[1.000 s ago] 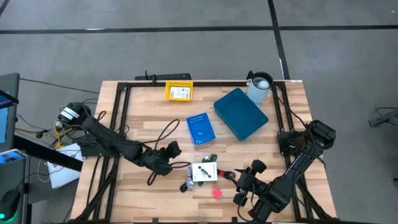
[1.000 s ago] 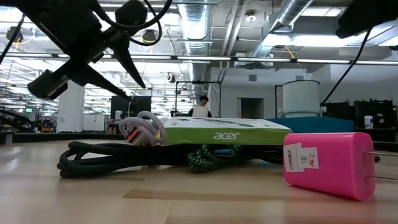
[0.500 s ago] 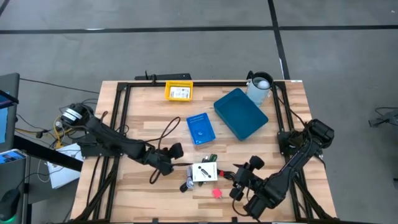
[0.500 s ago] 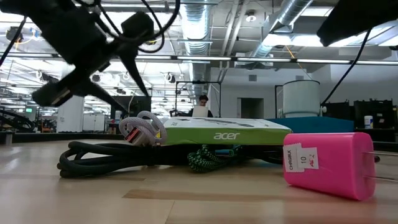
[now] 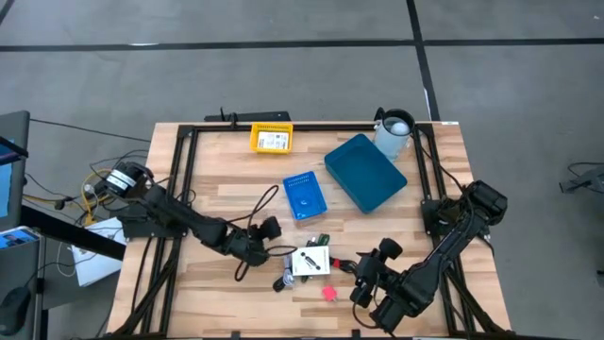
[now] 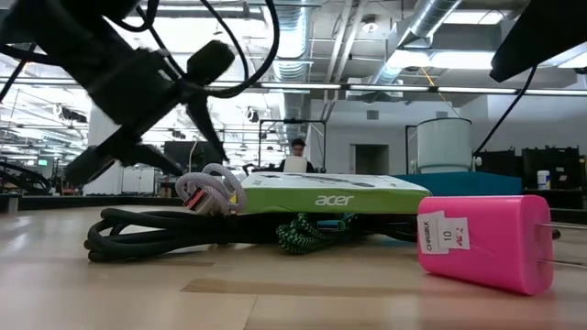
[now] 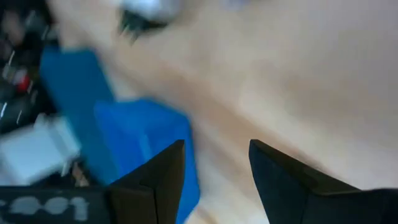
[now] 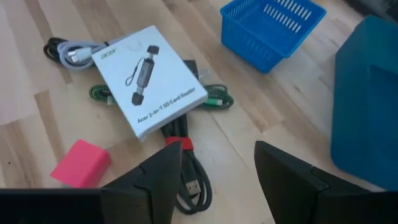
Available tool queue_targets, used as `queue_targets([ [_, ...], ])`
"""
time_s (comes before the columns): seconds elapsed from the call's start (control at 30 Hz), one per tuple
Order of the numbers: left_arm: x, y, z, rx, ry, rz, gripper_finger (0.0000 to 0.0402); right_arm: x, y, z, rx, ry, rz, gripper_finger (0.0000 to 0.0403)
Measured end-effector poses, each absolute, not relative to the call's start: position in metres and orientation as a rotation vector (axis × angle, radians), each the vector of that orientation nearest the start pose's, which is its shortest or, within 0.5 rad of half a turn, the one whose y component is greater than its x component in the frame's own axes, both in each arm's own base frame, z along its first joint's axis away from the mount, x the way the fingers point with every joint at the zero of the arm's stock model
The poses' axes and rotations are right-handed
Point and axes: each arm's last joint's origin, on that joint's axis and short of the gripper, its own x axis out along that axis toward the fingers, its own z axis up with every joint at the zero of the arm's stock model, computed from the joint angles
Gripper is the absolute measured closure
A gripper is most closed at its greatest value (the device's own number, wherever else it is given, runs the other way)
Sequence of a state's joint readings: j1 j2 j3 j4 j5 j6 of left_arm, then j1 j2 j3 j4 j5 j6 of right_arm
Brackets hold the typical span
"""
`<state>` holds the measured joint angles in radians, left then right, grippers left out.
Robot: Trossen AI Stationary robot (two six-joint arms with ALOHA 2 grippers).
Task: Pick and place items into bin
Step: Put the white card reader box into the yellow bin
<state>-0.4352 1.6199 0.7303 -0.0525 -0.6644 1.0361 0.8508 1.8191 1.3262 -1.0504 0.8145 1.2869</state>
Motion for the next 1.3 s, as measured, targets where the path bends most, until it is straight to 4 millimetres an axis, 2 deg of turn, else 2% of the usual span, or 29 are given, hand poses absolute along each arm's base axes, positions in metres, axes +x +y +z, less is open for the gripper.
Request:
queue_targets([
  [0.1,0.267,-0.105,0.144,1.416,0.894,-0.077,0.023,0.234,0.235,0.209,0.042,0.801,-0.565,0.0208],
  [0.2,0.263,-0.105,0.151,1.285,0.876,-0.02,0.023,0.235,0.236,0.209,0.045,0.799,-0.564,0.0212],
  [0.4,0.252,-0.092,0.168,0.986,0.897,-0.004,0.023,0.236,0.237,0.209,0.063,0.79,-0.56,0.0215],
  [0.57,0.246,-0.079,0.181,0.624,0.907,-0.046,0.023,0.237,0.238,0.209,0.081,0.783,-0.553,0.0214],
  [0.83,0.252,-0.062,0.199,0.054,0.818,-0.115,0.023,0.238,0.237,0.209,0.134,0.744,-0.587,0.0215],
  [1.03,0.256,-0.068,0.205,-0.251,0.782,-0.14,0.023,0.239,0.235,0.21,0.224,0.708,-0.631,0.0216],
  [1.2,0.259,-0.075,0.211,-0.476,0.735,-0.092,0.023,0.239,0.236,0.21,0.3,0.682,-0.659,0.0212],
  [1.3,0.262,-0.071,0.213,-0.59,0.707,-0.049,0.023,0.24,0.235,0.21,0.326,0.651,-0.673,0.021],
])
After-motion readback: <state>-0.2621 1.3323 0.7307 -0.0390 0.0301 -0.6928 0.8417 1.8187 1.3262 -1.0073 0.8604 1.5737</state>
